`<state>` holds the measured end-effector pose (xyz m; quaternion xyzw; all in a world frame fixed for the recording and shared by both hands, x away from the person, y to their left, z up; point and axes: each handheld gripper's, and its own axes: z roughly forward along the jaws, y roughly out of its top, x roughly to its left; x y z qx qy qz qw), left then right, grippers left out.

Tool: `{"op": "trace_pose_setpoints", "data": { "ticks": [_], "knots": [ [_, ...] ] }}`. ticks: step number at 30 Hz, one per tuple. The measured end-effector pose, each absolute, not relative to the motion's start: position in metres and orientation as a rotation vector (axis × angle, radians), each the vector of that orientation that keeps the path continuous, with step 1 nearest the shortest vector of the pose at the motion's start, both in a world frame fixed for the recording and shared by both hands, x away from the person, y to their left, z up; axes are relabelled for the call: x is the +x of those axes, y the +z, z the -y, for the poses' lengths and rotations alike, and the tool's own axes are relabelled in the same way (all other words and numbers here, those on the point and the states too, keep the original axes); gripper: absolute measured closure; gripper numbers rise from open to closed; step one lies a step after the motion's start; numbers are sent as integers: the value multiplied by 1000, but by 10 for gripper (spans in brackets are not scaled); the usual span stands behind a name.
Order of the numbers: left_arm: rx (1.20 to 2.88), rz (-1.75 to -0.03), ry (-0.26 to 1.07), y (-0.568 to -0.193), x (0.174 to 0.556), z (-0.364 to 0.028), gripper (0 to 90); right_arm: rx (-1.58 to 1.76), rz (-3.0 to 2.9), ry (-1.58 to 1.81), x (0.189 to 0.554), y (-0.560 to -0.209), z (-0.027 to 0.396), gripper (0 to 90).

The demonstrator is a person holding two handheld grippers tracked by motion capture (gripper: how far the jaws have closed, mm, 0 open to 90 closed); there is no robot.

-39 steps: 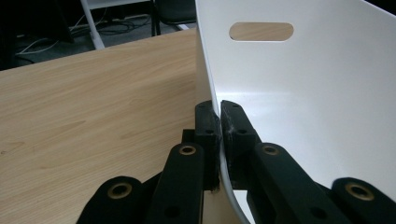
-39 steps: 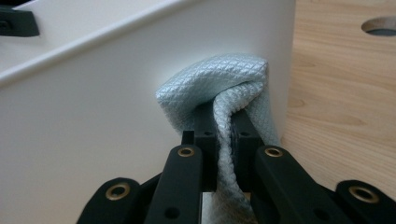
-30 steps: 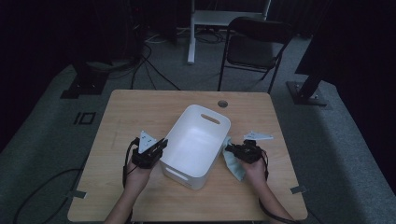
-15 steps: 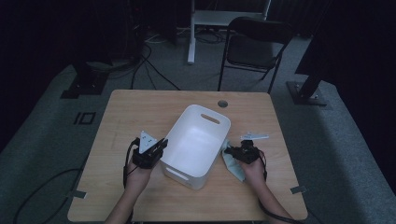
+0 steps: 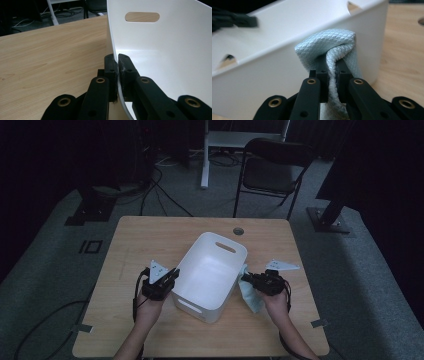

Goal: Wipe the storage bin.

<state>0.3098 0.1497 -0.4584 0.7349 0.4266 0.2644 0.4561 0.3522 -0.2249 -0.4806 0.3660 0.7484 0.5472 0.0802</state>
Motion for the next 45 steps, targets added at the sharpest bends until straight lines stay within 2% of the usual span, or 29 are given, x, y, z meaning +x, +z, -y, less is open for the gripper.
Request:
{"op": "trace_pose_setpoints", "data": {
  "ticks": [33,39,45],
  "knots": [
    [1815,-1039,657,-459,310,-148,864,1266,-2355,1431,373,-534,220,847],
    [1812,-1055,665,-458,310,-146,865,1253,-2354,1443,368,-526,219,847],
    [1806,-1064,669,-458,310,-146,866,1149,-2326,1554,347,-501,218,847]
  ]
}}
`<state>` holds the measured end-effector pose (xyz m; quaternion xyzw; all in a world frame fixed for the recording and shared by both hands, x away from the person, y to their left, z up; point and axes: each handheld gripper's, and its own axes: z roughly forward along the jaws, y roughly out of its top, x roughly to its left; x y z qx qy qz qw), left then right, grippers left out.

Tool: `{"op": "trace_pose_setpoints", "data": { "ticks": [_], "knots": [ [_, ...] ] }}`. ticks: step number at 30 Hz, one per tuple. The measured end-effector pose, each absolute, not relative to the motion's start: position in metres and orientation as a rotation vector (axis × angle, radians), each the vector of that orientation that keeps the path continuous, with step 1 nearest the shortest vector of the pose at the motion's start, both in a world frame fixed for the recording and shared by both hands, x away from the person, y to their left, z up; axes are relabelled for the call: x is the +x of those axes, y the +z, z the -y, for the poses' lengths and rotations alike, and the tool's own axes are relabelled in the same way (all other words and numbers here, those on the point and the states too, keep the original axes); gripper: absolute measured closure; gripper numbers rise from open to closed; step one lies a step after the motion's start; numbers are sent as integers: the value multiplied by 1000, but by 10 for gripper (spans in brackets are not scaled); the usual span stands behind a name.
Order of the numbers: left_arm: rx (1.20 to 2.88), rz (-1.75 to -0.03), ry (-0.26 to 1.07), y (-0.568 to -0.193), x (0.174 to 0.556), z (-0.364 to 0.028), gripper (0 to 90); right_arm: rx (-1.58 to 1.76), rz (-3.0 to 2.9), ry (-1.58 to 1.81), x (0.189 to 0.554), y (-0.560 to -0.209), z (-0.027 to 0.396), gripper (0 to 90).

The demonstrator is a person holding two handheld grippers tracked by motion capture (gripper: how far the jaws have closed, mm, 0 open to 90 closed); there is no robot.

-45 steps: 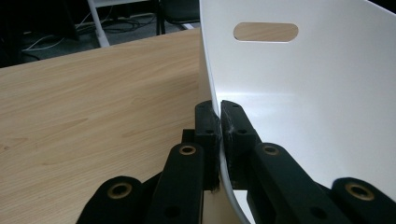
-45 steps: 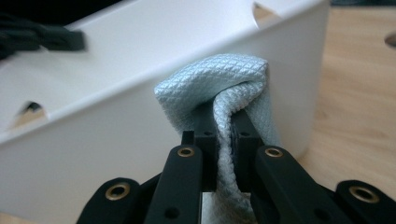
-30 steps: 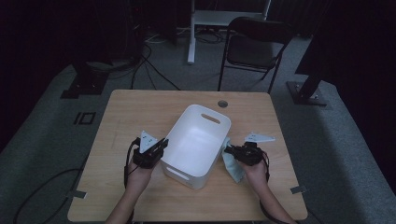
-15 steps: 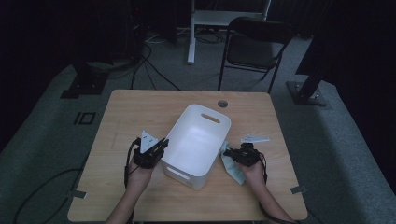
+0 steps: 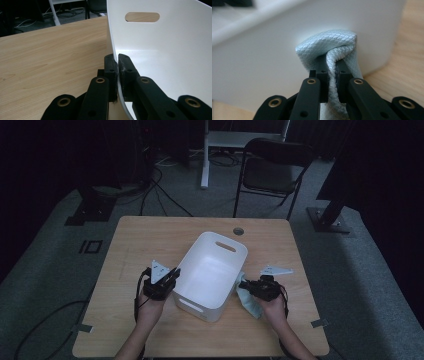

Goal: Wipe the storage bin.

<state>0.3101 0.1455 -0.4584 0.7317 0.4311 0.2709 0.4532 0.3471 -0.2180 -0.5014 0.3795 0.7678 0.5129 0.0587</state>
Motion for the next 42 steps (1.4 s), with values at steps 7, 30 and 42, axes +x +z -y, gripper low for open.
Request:
{"op": "trace_pose_setpoints", "data": {
  "ticks": [7,30,42],
  "knots": [
    [1812,-1044,656,-459,311,-145,866,1040,-2245,1625,330,-478,214,847],
    [1815,-1040,657,-459,311,-144,863,1195,-2340,1532,347,-522,216,847],
    [1805,-1050,665,-459,310,-142,859,1253,-2371,1457,353,-533,215,847]
  ]
}}
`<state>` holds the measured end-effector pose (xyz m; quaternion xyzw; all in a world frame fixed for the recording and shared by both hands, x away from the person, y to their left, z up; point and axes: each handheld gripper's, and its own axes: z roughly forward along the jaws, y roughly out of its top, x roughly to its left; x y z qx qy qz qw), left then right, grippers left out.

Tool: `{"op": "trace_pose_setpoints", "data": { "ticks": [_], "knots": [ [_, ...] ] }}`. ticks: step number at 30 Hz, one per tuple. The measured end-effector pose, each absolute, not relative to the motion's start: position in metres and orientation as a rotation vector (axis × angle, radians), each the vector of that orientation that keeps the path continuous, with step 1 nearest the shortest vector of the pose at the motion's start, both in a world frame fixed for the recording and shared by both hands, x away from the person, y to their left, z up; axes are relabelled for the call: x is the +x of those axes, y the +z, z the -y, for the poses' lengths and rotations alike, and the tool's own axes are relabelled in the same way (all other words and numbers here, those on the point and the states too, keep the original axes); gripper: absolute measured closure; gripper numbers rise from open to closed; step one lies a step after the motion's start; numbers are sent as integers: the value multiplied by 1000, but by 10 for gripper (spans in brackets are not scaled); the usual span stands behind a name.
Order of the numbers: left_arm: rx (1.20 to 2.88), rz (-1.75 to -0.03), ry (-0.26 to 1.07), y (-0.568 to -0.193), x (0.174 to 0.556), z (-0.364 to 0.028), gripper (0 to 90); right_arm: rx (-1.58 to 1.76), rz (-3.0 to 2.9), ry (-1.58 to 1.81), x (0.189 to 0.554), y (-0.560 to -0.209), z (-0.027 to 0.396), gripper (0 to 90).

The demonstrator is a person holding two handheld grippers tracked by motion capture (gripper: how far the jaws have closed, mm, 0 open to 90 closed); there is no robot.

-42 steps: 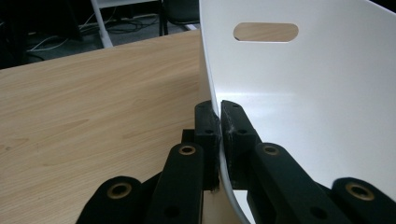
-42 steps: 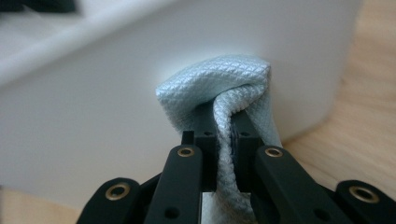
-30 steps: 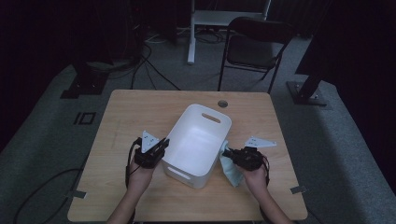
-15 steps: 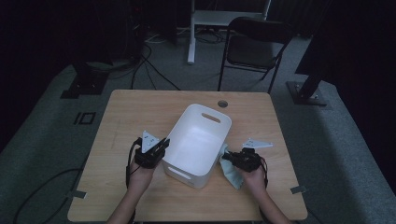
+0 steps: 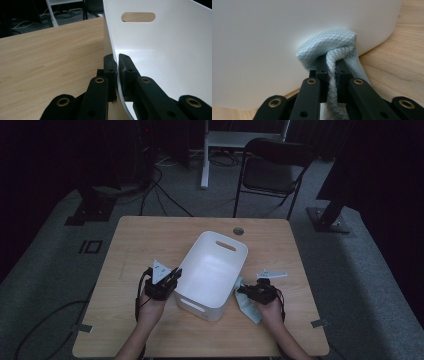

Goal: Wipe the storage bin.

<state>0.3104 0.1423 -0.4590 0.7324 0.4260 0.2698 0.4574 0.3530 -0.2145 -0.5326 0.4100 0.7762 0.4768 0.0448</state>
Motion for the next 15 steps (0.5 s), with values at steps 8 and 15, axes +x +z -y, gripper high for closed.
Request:
{"op": "trace_pose_setpoints", "data": {
  "ticks": [8,15],
  "knots": [
    [1800,-1076,680,-459,309,-141,864,1133,-2355,1551,327,-503,210,847],
    [1801,-1073,673,-459,309,-140,867,984,-2281,1649,307,-474,206,846]
  ]
}}
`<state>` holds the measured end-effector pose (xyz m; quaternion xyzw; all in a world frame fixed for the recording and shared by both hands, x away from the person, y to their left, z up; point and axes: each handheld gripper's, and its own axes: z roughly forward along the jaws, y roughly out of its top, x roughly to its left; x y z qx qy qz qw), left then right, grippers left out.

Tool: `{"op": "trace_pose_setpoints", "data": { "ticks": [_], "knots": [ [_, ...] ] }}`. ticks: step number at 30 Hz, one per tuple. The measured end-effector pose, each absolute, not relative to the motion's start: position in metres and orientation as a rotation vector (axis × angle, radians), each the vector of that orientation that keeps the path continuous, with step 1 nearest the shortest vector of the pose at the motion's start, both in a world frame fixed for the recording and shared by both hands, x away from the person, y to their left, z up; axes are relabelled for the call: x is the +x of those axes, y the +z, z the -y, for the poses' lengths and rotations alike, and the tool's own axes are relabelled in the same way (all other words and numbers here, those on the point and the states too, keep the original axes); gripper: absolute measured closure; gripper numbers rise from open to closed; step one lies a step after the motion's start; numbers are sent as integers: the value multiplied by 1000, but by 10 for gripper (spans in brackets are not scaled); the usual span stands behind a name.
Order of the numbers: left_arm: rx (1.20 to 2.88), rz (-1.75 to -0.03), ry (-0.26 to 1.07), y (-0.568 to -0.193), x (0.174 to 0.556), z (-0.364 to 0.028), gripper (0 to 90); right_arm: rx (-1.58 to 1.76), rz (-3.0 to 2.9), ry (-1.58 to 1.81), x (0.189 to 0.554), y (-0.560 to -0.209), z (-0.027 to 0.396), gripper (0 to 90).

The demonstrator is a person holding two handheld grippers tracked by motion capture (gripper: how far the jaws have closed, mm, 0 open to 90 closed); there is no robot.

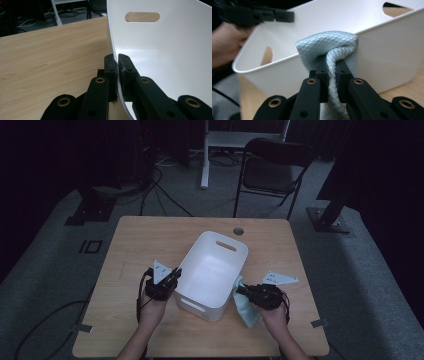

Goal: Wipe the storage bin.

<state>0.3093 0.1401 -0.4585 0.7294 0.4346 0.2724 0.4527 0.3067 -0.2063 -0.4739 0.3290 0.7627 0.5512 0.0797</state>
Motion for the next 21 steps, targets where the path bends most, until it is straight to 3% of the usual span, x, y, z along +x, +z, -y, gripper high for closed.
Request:
{"op": "trace_pose_setpoints", "data": {
  "ticks": [21],
  "knots": [
    [1801,-1064,671,-459,309,-139,861,1158,-2368,1551,329,-519,209,846]
  ]
}}
